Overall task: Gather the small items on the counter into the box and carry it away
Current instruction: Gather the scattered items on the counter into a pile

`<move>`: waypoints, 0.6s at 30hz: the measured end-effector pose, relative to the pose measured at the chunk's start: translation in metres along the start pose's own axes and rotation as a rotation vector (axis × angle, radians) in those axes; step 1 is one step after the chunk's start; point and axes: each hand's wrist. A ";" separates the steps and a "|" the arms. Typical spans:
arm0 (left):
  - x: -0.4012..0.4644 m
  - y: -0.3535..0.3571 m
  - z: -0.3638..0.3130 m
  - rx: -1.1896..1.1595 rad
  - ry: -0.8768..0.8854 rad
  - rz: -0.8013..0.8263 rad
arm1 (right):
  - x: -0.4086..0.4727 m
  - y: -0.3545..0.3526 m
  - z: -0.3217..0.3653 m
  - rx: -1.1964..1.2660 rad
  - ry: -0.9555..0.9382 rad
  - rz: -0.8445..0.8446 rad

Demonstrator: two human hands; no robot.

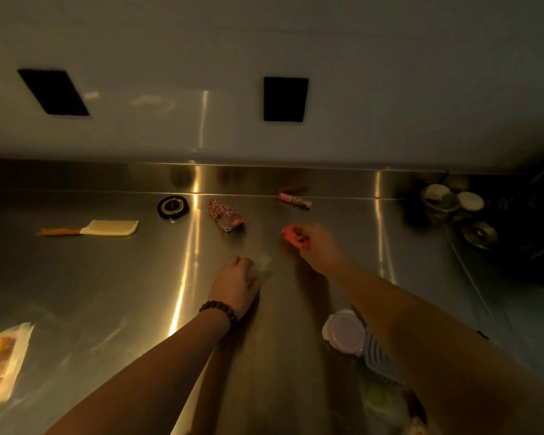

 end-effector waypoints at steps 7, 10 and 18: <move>-0.005 0.022 -0.072 -0.100 0.096 0.152 | -0.071 -0.092 -0.049 0.124 0.207 -0.154; -0.013 0.033 -0.091 -0.102 0.142 0.212 | -0.115 -0.115 -0.075 0.081 0.325 -0.173; -0.029 0.050 -0.107 -0.125 0.159 0.265 | -0.179 -0.109 -0.107 0.014 0.387 0.007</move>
Point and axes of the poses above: each hand's wrist, its own x-axis towards the middle knuckle, its own y-axis out of the palm, z = x × y, and after that the axes turned 13 degrees about -y, right-handed
